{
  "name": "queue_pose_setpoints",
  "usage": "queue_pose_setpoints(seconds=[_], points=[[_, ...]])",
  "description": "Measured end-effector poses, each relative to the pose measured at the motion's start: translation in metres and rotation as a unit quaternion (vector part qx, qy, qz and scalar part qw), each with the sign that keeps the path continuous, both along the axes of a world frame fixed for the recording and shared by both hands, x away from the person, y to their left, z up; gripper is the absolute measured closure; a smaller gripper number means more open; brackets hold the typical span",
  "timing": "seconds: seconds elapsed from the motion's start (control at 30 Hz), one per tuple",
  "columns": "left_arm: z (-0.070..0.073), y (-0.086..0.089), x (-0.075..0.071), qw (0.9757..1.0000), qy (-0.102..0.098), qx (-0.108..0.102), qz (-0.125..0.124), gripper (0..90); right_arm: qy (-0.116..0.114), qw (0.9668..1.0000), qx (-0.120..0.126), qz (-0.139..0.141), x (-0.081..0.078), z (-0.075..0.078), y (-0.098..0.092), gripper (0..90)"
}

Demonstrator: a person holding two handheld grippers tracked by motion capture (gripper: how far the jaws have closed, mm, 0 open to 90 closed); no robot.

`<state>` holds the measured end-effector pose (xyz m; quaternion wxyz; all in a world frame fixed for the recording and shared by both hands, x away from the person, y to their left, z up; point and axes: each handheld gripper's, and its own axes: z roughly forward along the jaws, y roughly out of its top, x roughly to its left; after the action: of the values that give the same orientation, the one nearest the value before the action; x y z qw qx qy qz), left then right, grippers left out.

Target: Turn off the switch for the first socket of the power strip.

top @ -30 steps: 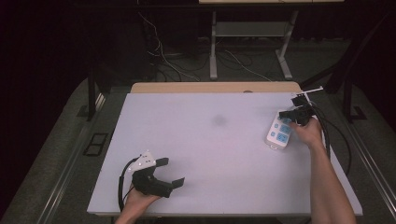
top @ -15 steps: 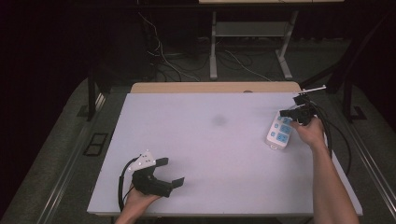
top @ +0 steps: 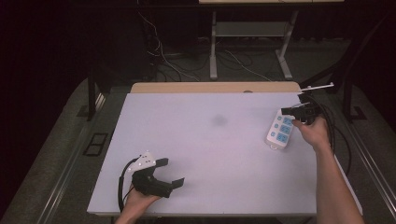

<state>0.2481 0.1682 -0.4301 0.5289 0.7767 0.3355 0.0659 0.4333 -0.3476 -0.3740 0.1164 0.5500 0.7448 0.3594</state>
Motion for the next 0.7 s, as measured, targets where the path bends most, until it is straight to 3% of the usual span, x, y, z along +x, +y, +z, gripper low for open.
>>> queue_pose_setpoints(seconds=[0.27, 0.7], points=[[0.001, 0.000, -0.001, 1.0000, -0.002, -0.002, 0.000, 0.0, -0.011, 0.9998, 0.004, 0.016, -0.015, 0.007, 0.012, 89.5], [0.002, 0.000, -0.001, 1.0000, -0.004, -0.004, 0.002, 0.0, -0.033, 0.9987, 0.029, 0.025, -0.044, 0.010, 0.024, 67.4]])
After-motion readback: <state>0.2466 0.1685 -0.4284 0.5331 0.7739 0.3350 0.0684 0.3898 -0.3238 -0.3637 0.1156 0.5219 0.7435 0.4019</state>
